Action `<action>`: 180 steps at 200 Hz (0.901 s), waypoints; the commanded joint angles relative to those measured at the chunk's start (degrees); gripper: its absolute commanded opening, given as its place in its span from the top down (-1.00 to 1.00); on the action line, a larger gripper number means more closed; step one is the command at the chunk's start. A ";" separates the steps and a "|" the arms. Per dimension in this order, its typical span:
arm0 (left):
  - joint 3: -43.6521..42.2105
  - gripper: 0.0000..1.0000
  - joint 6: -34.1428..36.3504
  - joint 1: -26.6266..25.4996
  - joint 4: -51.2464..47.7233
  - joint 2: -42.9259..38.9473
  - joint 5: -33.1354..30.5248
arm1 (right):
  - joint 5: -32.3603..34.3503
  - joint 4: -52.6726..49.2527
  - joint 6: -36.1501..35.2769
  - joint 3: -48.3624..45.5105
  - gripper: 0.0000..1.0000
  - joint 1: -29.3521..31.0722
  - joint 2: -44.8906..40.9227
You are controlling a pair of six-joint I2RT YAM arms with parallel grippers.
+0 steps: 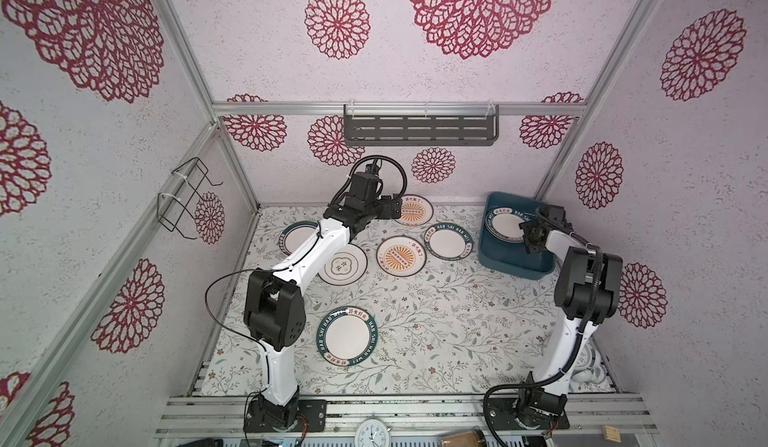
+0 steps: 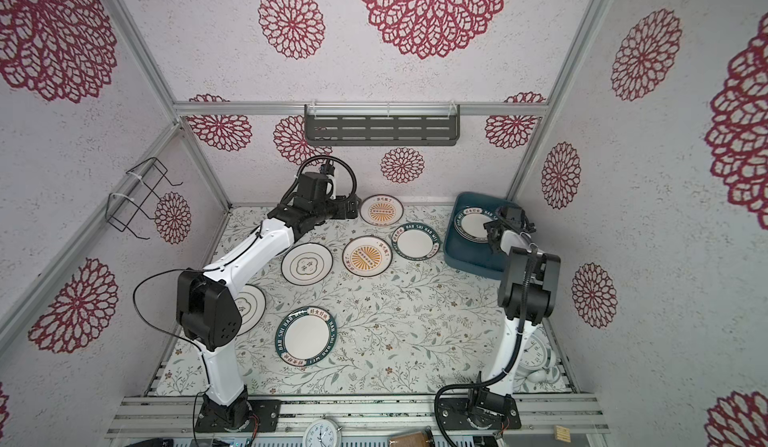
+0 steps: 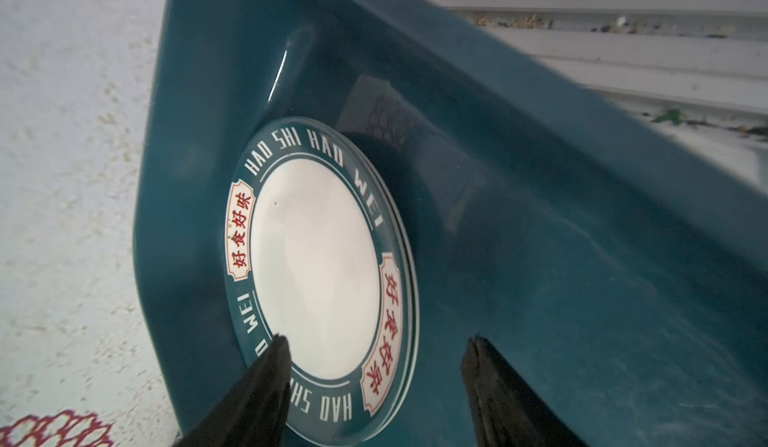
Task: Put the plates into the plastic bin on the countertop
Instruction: 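Open the right gripper and release the plate in the bin, then move the right gripper to the second green-rimmed plate and grasp its rim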
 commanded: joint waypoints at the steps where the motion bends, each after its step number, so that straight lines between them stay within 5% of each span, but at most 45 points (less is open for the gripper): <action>1: -2.19 -0.94 -0.32 0.21 1.19 -2.65 0.42 | -0.84 -1.85 -3.04 1.17 -0.45 0.02 -2.99; 71: -12.75 -0.94 -2.33 -0.11 2.42 -12.06 1.24 | -3.25 -2.53 -13.27 -1.99 -0.97 5.51 -14.19; 96: -17.97 -0.94 -3.41 -0.24 3.34 -16.66 1.77 | -3.07 -2.29 -13.89 -5.82 -0.98 9.50 -19.58; 180: -28.34 -0.94 -3.51 -0.19 1.67 -28.49 3.44 | 4.55 3.05 -1.54 -28.40 -0.97 28.77 -38.74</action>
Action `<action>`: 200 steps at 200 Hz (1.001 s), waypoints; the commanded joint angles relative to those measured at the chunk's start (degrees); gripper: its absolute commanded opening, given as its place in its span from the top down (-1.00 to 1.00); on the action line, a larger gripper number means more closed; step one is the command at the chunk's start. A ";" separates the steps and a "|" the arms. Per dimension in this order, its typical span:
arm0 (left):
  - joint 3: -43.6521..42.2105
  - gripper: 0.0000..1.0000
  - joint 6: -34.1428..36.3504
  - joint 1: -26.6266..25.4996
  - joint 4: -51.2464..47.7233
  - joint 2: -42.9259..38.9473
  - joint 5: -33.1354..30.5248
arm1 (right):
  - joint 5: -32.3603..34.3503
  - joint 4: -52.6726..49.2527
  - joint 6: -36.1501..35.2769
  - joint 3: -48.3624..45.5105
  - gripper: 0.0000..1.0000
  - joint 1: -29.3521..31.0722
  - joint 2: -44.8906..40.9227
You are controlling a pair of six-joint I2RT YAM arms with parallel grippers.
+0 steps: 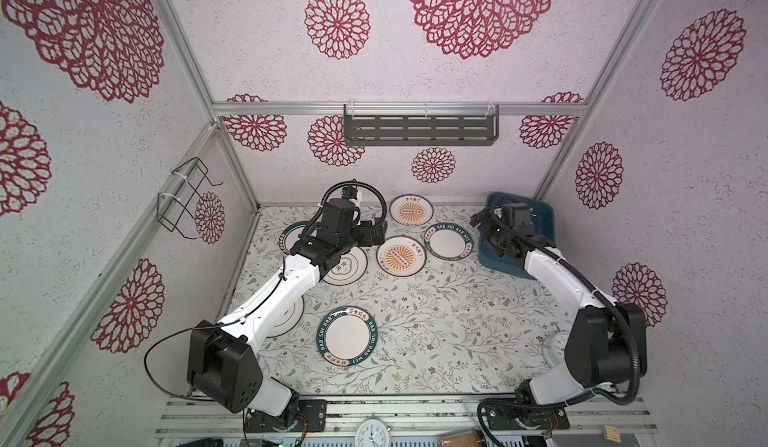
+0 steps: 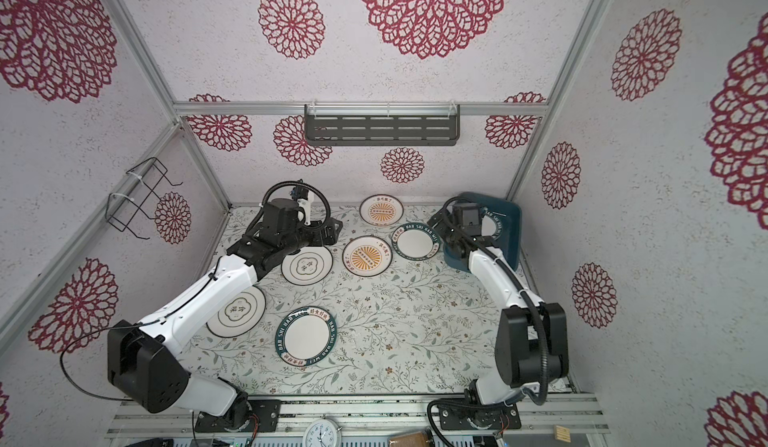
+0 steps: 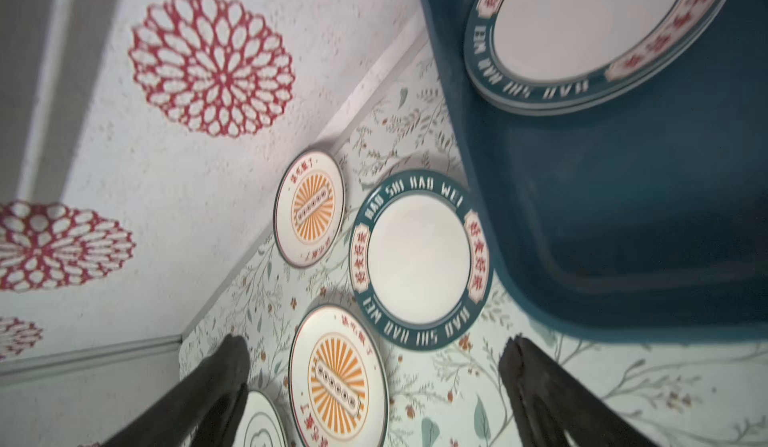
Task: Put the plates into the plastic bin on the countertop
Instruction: 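Move the right gripper to the second green-rimmed plate and grasp its rim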
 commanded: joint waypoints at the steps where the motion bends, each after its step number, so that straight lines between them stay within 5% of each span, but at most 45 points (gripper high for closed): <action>1: -1.44 -0.94 0.33 -0.17 -0.25 -2.46 1.20 | 3.85 4.46 6.55 -6.07 -0.97 3.73 -4.70; 43: -3.37 -0.94 -0.03 -0.10 0.22 -4.37 1.82 | 1.41 16.69 14.67 -19.35 -0.92 8.86 -5.02; 90: -5.05 -0.94 -0.95 -0.18 1.62 -5.90 1.44 | 1.39 26.86 17.63 -23.53 -0.86 9.78 1.97; 200: -4.21 -0.94 -0.91 -0.10 1.78 -5.59 -1.95 | 1.56 44.59 28.73 -15.83 -0.36 9.55 24.71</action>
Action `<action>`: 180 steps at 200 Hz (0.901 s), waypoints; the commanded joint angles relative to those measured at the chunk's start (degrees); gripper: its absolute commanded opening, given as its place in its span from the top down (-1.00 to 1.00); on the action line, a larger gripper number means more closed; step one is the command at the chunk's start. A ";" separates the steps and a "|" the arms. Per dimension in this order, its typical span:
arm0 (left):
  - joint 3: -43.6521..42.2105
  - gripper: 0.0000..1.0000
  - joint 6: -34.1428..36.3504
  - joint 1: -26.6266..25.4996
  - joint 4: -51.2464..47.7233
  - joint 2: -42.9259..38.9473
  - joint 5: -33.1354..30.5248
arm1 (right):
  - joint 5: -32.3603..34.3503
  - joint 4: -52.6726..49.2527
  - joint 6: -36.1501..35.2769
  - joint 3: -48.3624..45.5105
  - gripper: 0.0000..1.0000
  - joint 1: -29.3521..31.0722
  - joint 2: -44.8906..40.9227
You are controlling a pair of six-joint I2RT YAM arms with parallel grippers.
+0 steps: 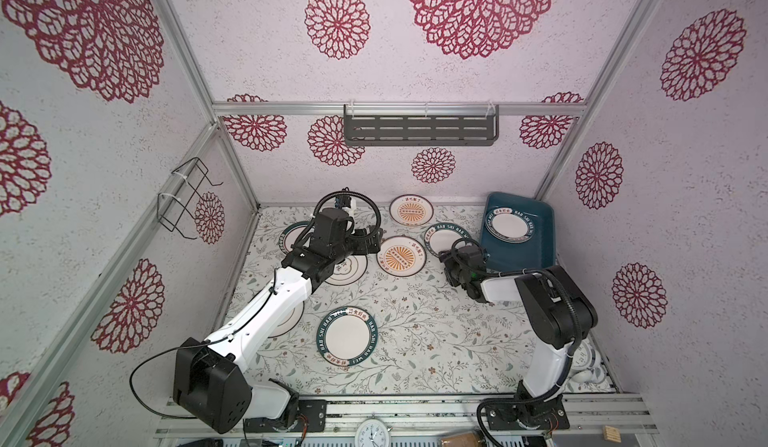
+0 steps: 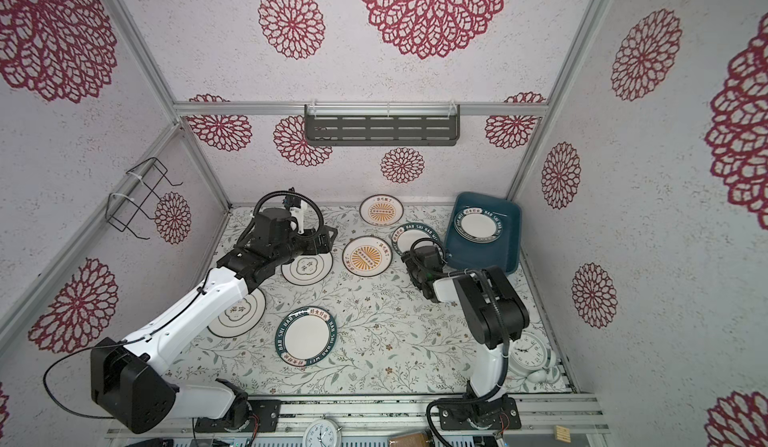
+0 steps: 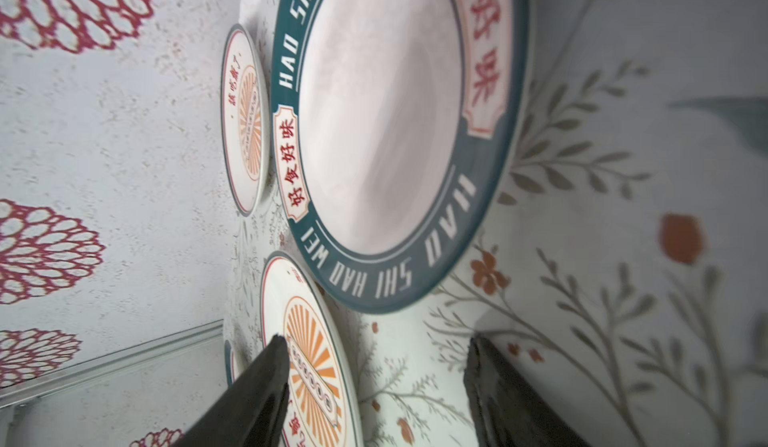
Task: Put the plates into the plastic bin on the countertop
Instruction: 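Move the right gripper to the second green-rimmed plate and grasp its rim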
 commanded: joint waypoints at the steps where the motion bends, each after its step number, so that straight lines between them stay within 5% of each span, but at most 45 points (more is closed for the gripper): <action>1: 1.26 -0.94 0.54 -0.10 1.03 -0.49 -1.12 | 1.47 1.81 4.63 1.42 -0.36 -0.04 2.95; 113: 4.82 -0.94 1.90 0.12 -0.31 2.81 -2.89 | 4.96 0.61 13.28 2.60 0.51 -0.96 7.94; 180: 5.15 -0.94 2.25 0.00 -1.36 3.08 -1.85 | 5.61 7.22 16.77 -2.04 0.83 -1.35 6.16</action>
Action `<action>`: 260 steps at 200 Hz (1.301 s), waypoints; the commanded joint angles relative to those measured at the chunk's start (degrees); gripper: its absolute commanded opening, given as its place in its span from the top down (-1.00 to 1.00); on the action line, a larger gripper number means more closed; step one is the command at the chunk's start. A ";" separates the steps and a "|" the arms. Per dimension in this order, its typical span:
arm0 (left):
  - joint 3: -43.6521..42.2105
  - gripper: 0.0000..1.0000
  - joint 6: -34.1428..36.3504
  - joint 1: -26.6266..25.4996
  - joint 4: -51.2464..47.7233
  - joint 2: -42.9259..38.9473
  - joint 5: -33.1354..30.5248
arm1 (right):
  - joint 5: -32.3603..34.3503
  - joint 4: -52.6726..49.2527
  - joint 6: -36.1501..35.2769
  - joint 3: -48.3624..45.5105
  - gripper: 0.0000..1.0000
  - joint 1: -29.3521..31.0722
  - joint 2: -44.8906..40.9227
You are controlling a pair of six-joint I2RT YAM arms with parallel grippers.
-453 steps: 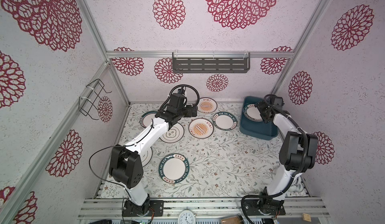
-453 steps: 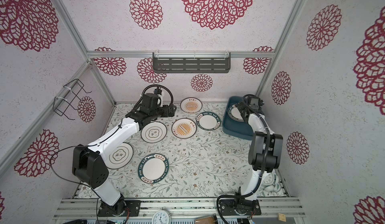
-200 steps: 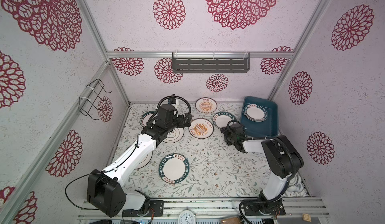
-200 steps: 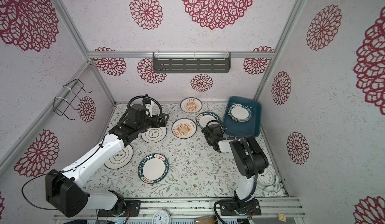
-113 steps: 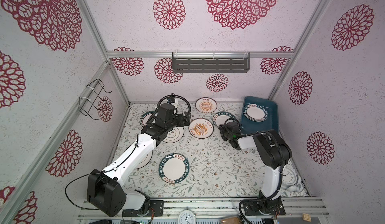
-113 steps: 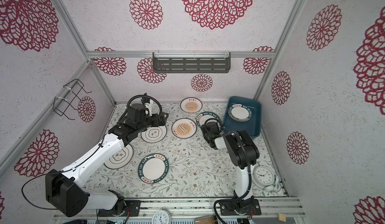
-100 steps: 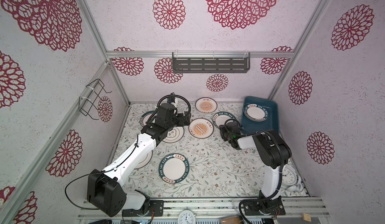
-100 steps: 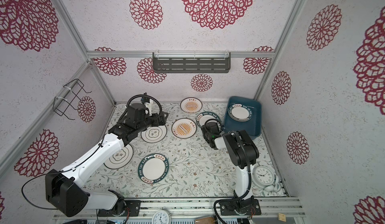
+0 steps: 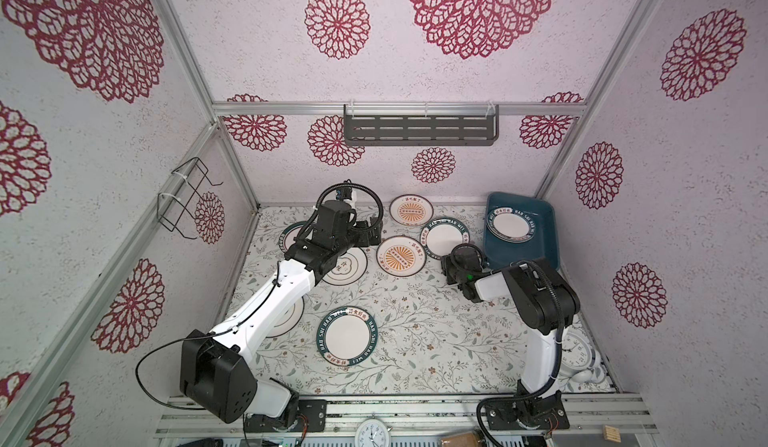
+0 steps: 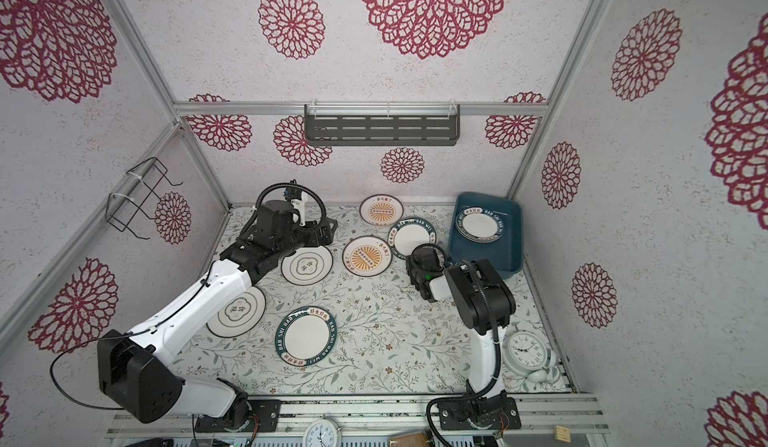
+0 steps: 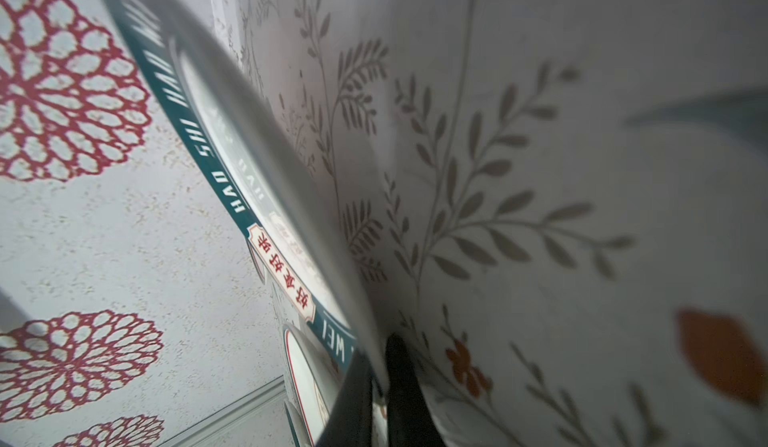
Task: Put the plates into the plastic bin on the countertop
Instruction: 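Move the right gripper to the second green-rimmed plate and grasp its rim, then lift the green-rimmed plate and lower it into the teal bin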
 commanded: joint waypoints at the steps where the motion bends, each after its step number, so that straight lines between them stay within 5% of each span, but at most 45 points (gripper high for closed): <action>1: 0.48 -0.94 0.99 -0.01 -0.56 0.01 0.83 | 2.18 -0.67 1.72 -2.45 0.84 -0.50 -0.47; 37: -0.23 -0.94 0.88 0.06 -0.71 -0.78 1.24 | 2.10 4.42 2.04 -3.48 1.00 -0.50 -2.28; 116: -1.51 -0.94 0.48 -0.15 -1.08 -2.88 4.56 | 0.08 8.43 1.28 -5.65 1.00 -0.38 -11.49; 189: -3.52 -0.94 -0.44 -1.33 -0.08 -3.96 6.87 | -8.46 -5.75 -1.28 -7.57 1.00 2.23 -23.99; 260: -2.72 -0.94 -1.04 -2.31 2.94 -1.14 10.15 | -7.21 -19.55 -7.48 -3.76 1.00 3.48 -33.64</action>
